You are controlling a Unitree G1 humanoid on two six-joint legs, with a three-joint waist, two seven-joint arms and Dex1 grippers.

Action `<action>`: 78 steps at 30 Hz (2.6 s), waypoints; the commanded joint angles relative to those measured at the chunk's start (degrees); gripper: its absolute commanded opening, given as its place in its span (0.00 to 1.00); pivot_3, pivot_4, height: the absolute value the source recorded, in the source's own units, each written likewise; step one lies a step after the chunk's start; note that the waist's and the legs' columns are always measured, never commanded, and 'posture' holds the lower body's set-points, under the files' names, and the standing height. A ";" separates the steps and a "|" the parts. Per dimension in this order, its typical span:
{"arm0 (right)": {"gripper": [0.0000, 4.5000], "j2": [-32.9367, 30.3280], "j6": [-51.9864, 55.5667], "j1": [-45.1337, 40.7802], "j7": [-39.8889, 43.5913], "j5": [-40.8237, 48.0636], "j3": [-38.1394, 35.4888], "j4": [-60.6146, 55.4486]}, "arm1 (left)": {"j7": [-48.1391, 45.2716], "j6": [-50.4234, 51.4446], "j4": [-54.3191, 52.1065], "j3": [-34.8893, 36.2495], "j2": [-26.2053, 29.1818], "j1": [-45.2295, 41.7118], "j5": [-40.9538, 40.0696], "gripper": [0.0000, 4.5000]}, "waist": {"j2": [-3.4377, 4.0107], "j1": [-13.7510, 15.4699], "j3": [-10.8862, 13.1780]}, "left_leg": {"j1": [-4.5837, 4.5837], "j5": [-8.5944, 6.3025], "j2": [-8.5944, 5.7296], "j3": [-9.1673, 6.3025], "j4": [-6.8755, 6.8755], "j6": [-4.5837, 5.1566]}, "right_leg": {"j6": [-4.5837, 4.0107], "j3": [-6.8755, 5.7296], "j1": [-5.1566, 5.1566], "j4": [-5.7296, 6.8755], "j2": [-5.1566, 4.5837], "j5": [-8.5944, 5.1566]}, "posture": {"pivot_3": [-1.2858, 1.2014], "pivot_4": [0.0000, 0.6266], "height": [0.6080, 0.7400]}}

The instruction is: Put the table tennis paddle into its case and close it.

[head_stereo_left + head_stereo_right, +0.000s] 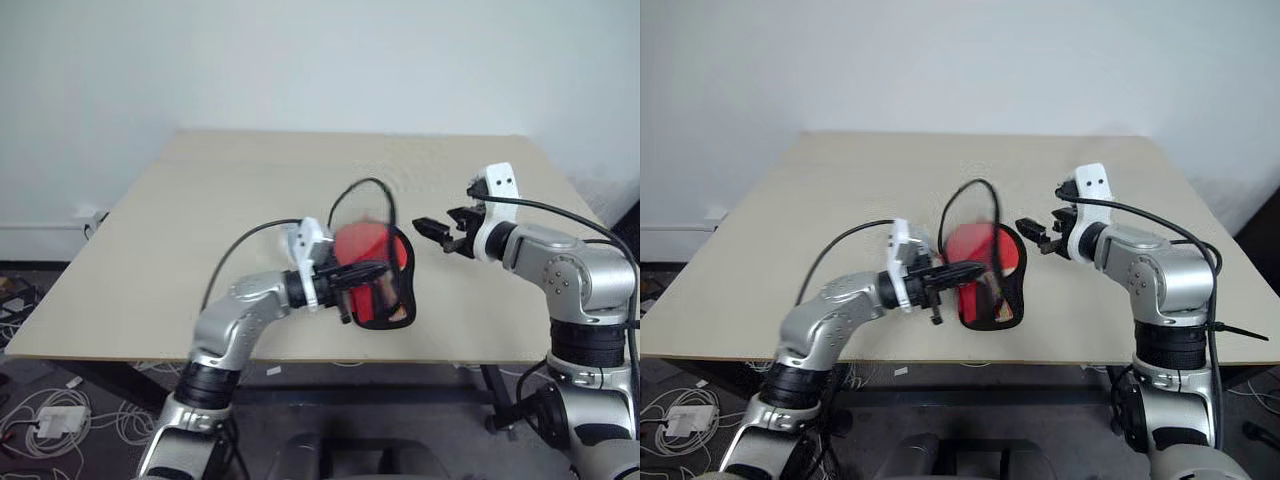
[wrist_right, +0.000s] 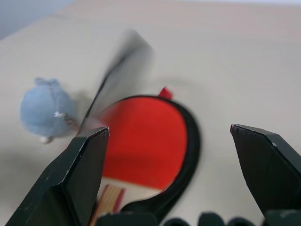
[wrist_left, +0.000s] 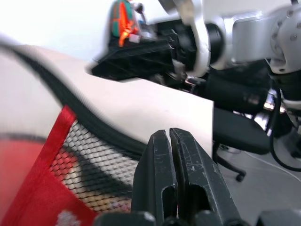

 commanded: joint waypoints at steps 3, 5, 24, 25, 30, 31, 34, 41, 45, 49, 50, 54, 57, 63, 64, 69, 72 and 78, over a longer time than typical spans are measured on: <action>1.00 -10.06 -8.51 0.06 9.56 -2.43 3.74 0.70 | 0.01 1.68 0.51 0.98 2.07 -0.30 0.02 0.00 | 0.00 -0.03 0.01 | 0.00 -0.02 0.00 0.05 0.03 0.07 | 0.04 0.00 -0.01 -0.01 0.01 0.01 | 0.52 0.00 0.75; 1.00 -13.70 -12.75 1.34 14.86 -3.02 6.12 0.49 | -0.36 2.58 0.86 2.64 3.56 0.18 -1.03 0.00 | -0.01 -0.08 0.01 | 0.00 -0.05 0.01 0.03 0.02 0.12 | 0.05 0.00 -0.01 -0.02 0.02 0.00 | 0.52 0.00 0.75; 1.00 -18.16 -25.78 3.94 31.41 -4.12 11.54 0.94 | 14.44 29.01 0.93 17.29 -1.36 8.37 -16.98 0.73 | -0.12 0.86 0.06 | 0.03 -0.21 0.04 -0.22 0.28 -0.25 | 0.05 -0.10 0.07 -0.06 -0.19 0.01 | 0.52 0.00 0.75; 1.00 -18.00 -25.41 4.13 31.25 -4.00 11.39 0.62 | 15.73 29.22 1.74 17.23 -1.81 8.07 -16.32 0.80 | -0.12 0.99 0.06 | 0.03 -0.22 0.04 -0.22 0.28 -0.25 | 0.05 -0.09 0.07 -0.06 -0.20 0.02 | 0.52 0.00 0.75; 1.00 -17.61 -24.21 4.92 30.53 -3.62 10.74 -0.41 | 18.05 30.05 4.06 17.50 -2.83 6.58 -16.66 0.99 | -0.11 1.08 0.05 | 0.02 -0.24 0.00 -0.22 0.28 -0.24 | 0.03 -0.10 0.00 -0.06 -0.29 0.02 | 0.52 0.00 0.75; 1.00 -17.51 -23.92 5.06 30.34 -3.51 10.65 -0.67 | 18.43 30.34 4.80 17.32 -2.84 6.02 -16.48 0.99 | -0.11 1.08 0.05 | 0.02 -0.25 0.00 -0.22 0.28 -0.23 | 0.02 -0.10 -0.02 -0.06 -0.31 0.01 | 0.52 0.00 0.75; 1.00 -17.36 -23.18 5.45 29.92 -3.08 10.38 -1.51 | 19.38 30.89 6.66 17.49 -3.38 4.73 -16.35 0.99 | -0.11 1.06 0.05 | 0.02 -0.27 -0.01 -0.23 0.27 -0.21 | 0.02 -0.10 -0.03 -0.06 -0.33 0.01 | 0.52 0.00 0.75; 1.00 -16.56 -21.60 5.68 28.68 -2.16 10.37 -3.00 | 20.77 34.15 11.58 18.75 -5.23 2.65 -17.01 0.99 | -0.11 1.07 0.05 | 0.02 -0.29 -0.01 -0.23 0.26 -0.23 | 0.01 -0.09 -0.05 -0.06 -0.34 0.02 | 0.52 0.00 0.75; 1.00 -15.91 -20.84 5.62 28.04 -1.93 10.56 -3.72 | 22.06 35.79 14.50 19.61 -6.13 1.21 -16.22 0.99 | -0.13 1.15 0.01 | 0.02 -0.29 -0.06 -0.25 0.26 -0.22 | 0.01 -0.11 -0.02 -0.06 -0.39 0.02 | 0.52 0.00 0.75; 1.00 -15.27 -20.25 5.63 27.58 -1.79 10.60 -4.12 | 23.72 38.23 17.19 20.76 -7.34 -0.28 -15.80 0.99 | -0.12 1.46 0.00 | 0.02 -0.30 -0.16 -0.26 0.26 -0.21 | 0.01 -0.14 -0.02 -0.06 -0.52 0.02 | 0.52 0.00 0.75; 1.00 -15.09 -20.08 5.68 27.44 -1.75 10.63 -4.28 | 24.23 38.74 18.15 20.73 -7.58 -0.56 -15.32 0.99 | -0.12 1.48 0.00 | 0.02 -0.30 -0.20 -0.27 0.26 -0.20 | 0.01 -0.18 0.00 -0.06 -0.57 0.02 | 0.52 0.00 0.75; 1.00 -14.44 -19.65 6.13 27.04 -1.63 11.04 -5.13 | 24.59 39.90 20.29 20.45 -8.73 -1.16 -14.57 0.99 | -0.07 1.49 -0.09 | 0.02 -0.32 -0.40 -0.27 0.26 -0.16 | 0.01 -0.25 0.07 -0.06 -0.80 0.02 | 0.52 0.00 0.75; 1.00 -14.06 -19.13 6.31 26.79 -1.43 11.11 -5.75 | 24.40 40.35 21.03 20.50 -9.53 -1.65 -14.58 0.99 | -0.08 1.49 -0.18 | 0.02 -0.35 -0.52 -0.27 0.26 -0.11 | 0.01 -0.27 0.13 -0.08 -0.92 0.02 | 0.52 0.00 0.75; 1.00 -13.35 -18.18 6.88 26.27 -1.15 11.02 -6.75 | 25.21 41.32 24.81 23.54 -12.44 -5.19 -15.83 0.99 | -0.07 2.08 -0.20 | 0.02 -0.38 -0.63 -0.29 0.29 -0.05 | 0.03 -0.33 0.22 -0.13 -1.04 0.03 | 0.52 0.00 0.75; 1.00 -13.34 -18.09 6.97 26.24 -1.10 11.01 -6.88 | 25.40 41.57 25.24 24.12 -12.77 -5.58 -15.97 0.99 | -0.07 2.29 -0.20 | 0.03 -0.39 -0.64 -0.28 0.30 -0.03 | 0.03 -0.33 0.23 -0.14 -1.05 0.03 | 0.52 0.00 0.75; 1.00 -13.09 -17.69 7.33 25.78 -0.80 11.17 -7.46 | 26.02 42.45 28.42 26.12 -14.48 -7.83 -16.12 0.99 | -0.08 2.97 -0.20 | 0.02 -0.42 -0.66 -0.28 0.32 0.02 | 0.07 -0.31 0.24 -0.21 -1.05 0.05 | 0.52 0.00 0.75; 1.00 -12.91 -17.41 7.41 25.55 -0.69 11.23 -7.76 | 25.91 42.63 29.12 26.12 -14.99 -8.42 -15.92 0.99 | -0.08 2.98 -0.20 | 0.02 -0.44 -0.66 -0.28 0.32 0.05 | 0.08 -0.31 0.26 -0.24 -1.05 0.06 | 0.52 0.00 0.75; 1.00 -12.27 -16.93 7.43 25.17 -0.56 11.48 -8.00 | 24.89 42.60 31.34 25.33 -15.57 -10.17 -15.53 0.99 | -0.09 2.97 -0.20 | 0.02 -0.46 -0.66 -0.28 0.32 0.07 | 0.08 -0.31 0.25 -0.29 -1.05 0.06 | 0.52 0.00 0.75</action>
